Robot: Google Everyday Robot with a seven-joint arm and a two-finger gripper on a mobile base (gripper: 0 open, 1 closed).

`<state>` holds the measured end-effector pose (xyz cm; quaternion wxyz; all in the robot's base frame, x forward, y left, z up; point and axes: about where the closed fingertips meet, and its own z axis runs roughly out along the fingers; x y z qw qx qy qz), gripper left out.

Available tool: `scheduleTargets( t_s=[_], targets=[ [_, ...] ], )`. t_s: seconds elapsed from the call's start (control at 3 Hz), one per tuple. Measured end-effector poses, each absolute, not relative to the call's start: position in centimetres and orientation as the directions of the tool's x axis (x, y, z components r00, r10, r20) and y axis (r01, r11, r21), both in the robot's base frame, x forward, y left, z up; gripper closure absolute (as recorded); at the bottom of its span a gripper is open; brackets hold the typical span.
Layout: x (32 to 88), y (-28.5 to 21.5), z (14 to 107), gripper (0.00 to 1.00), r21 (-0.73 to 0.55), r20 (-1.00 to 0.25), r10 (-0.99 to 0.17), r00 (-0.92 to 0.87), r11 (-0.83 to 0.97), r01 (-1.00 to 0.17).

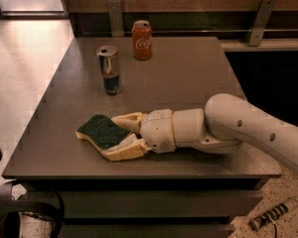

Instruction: Move sponge near coke can

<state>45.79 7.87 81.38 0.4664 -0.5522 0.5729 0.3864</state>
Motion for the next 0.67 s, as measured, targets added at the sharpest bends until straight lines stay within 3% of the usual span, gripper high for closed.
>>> scheduleTargets(
  t_s=[0.67],
  targets=[
    [47.6,6.8,81.8,1.00,-0.045,-0.964,-0.266,0.011,0.125,-0.991]
  ],
)
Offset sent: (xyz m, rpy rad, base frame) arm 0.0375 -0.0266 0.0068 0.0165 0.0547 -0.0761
